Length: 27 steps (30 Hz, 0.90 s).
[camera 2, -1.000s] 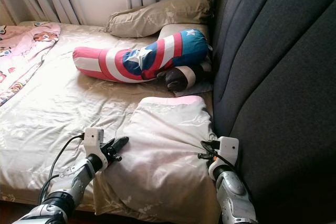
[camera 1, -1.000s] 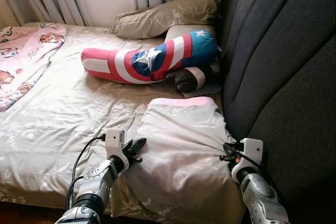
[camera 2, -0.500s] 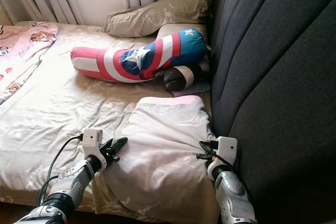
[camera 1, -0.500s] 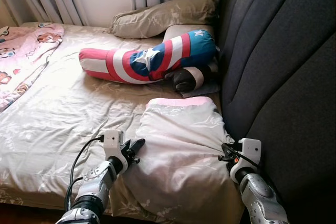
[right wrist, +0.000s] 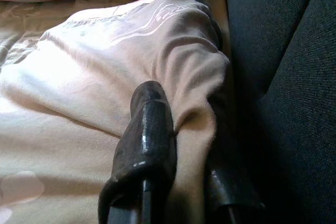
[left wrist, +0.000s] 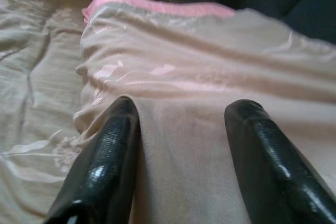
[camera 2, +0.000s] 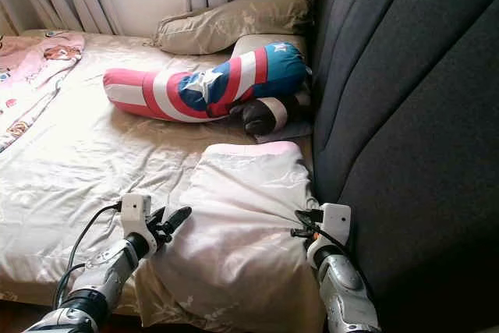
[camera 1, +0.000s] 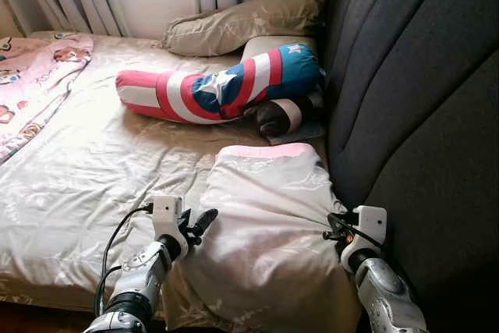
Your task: Clean up the room
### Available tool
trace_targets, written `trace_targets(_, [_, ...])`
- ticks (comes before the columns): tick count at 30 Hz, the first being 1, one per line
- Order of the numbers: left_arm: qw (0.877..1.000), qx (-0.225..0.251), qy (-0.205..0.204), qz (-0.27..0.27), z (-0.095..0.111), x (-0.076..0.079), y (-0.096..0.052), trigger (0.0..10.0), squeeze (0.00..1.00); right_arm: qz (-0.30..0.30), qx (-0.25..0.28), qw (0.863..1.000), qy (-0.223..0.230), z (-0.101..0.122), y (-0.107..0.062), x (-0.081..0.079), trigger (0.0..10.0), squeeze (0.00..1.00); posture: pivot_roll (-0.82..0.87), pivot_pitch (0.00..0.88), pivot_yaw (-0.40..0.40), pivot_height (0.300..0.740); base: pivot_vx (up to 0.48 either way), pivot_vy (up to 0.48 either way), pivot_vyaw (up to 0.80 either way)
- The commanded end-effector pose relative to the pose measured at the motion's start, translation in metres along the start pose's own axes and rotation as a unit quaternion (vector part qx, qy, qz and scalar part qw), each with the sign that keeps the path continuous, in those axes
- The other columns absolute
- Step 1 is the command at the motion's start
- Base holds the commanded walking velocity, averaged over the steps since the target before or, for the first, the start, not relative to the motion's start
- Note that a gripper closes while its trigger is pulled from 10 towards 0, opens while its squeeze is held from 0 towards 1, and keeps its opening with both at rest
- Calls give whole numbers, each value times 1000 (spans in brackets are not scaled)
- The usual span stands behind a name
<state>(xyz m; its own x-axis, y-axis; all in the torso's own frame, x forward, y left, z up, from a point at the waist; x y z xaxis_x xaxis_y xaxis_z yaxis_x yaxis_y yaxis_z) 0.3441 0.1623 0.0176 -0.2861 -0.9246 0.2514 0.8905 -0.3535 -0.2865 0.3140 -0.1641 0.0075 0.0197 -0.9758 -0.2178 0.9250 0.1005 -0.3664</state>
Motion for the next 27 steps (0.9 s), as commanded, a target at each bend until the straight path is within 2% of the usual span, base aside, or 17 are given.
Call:
trace_targets(1, [999, -1, 36, 3, 4, -2, 0, 10000, 0, -11, 36, 999, -11, 21, 0, 10, 10000, 0, 28, 0, -66, 740, 0, 0, 0])
trace_targets(3, [997, -20, 66, 21, -2, -7, -2, 10000, 0, -10, 36, 999, -11, 20, 0, 9, 10000, 0, 29, 0, -65, 740, 0, 0, 0])
trace_targets(8, [992, -43, 90, 83, -7, -24, -8, 10000, 0, -10, 35, 999, -10, 20, 1, 9, 10000, 0, 30, 0, -65, 740, 0, 0, 0])
trace_targets(10, [987, -59, 90, 115, -13, -33, -12, 10000, 0, -10, 35, 999, -10, 20, 1, 9, 10000, 0, 30, 0, -65, 740, 0, 0, 0])
trace_targets(14, [983, -54, 81, 155, -16, -42, -19, 10000, 0, -9, 35, 999, -11, 20, 1, 9, 10000, 0, 31, 0, -65, 740, 0, 0, 0])
trace_targets(20, [981, -43, 76, 174, -17, -45, -23, 10000, 0, -7, 33, 999, -12, 19, 1, 8, 10000, 0, 32, 0, -64, 740, 0, 0, 0])
trace_targets(27, [979, -38, 75, 185, -16, -48, -25, 10000, 0, 19, 8, 1000, -16, 11, 3, 0, 10000, 0, 35, 0, -63, 740, 0, 0, 0])
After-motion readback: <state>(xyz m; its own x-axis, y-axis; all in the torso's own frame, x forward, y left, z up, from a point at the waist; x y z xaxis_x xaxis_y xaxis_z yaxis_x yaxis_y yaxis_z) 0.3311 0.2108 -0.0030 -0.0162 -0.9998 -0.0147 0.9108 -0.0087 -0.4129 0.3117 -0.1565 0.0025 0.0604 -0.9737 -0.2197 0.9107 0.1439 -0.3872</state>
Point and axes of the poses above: a point about 5 cm out from each wrist's last joint towards the gripper, its own y axis pointing out of the wrist towards the gripper, its own z axis along the axis of the wrist's last joint, x = y × z, the point moved 4 cm from there along y, pointing out of the wrist towards the gripper
